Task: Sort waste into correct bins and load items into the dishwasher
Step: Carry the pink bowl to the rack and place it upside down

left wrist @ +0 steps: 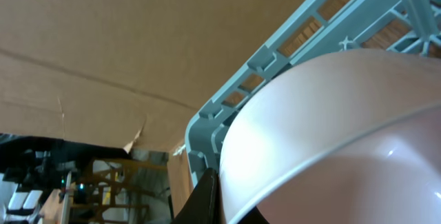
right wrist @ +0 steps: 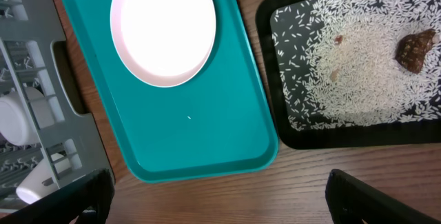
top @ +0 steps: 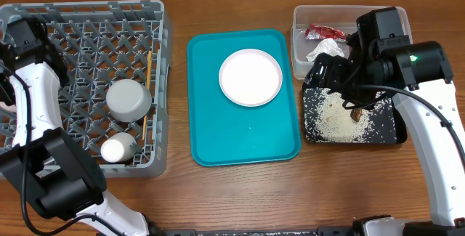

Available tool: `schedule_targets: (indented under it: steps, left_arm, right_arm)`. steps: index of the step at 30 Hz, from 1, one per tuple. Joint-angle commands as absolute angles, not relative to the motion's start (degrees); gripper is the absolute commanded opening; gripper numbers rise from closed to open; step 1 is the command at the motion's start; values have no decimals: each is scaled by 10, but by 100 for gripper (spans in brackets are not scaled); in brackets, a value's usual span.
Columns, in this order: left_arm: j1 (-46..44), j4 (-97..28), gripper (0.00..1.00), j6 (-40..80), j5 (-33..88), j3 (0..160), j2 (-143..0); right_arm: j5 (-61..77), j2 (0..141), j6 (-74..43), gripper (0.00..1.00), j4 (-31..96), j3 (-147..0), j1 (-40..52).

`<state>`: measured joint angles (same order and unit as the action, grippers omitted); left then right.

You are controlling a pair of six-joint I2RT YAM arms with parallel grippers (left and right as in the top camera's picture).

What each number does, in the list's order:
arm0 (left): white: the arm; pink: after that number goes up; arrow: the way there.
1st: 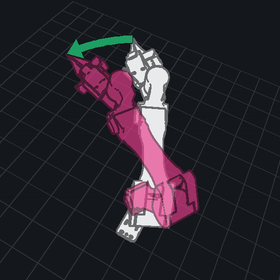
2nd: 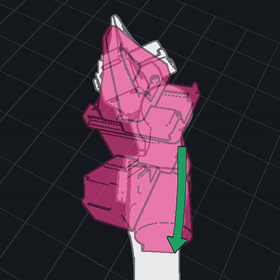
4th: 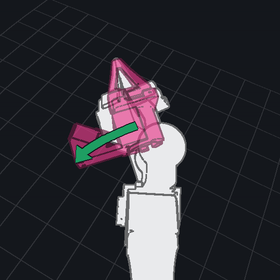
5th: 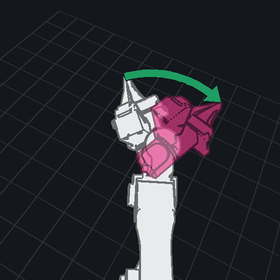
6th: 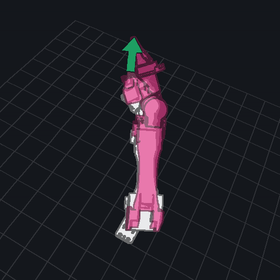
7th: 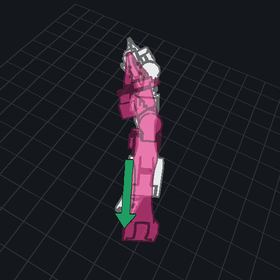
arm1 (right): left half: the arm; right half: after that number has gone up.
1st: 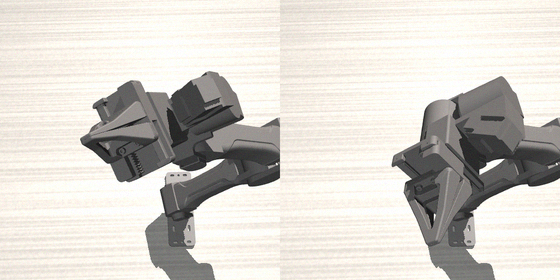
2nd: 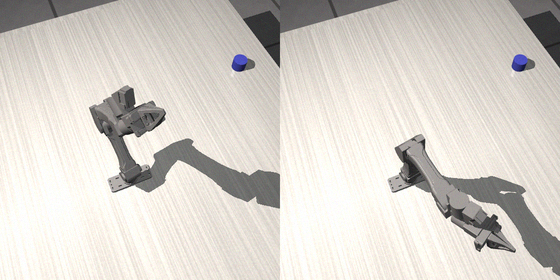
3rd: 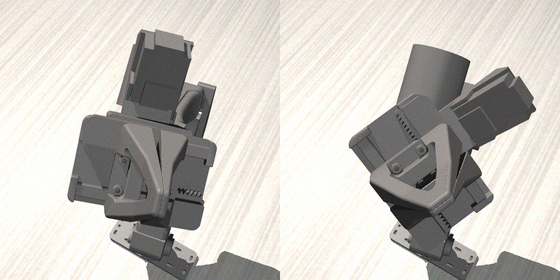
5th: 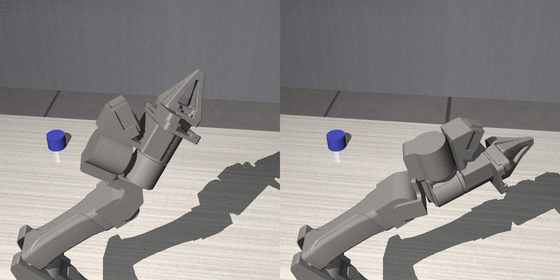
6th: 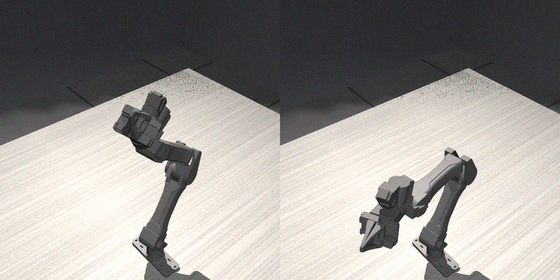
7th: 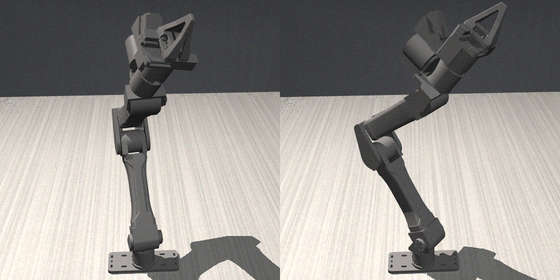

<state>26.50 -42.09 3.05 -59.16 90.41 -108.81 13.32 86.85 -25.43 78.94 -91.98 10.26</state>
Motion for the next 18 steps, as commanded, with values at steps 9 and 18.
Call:
schedule_targets:
  steps: [9, 18]
  left_arm:
    - [258, -419, 4, 12, -584, 904, -1094]
    - [247, -426, 4, 13, -584, 900, -1111]
  right_arm:
    - [136, 868, -251, 100, 788, -929, 103]
    - [136, 868, -253, 100, 785, -929, 103]
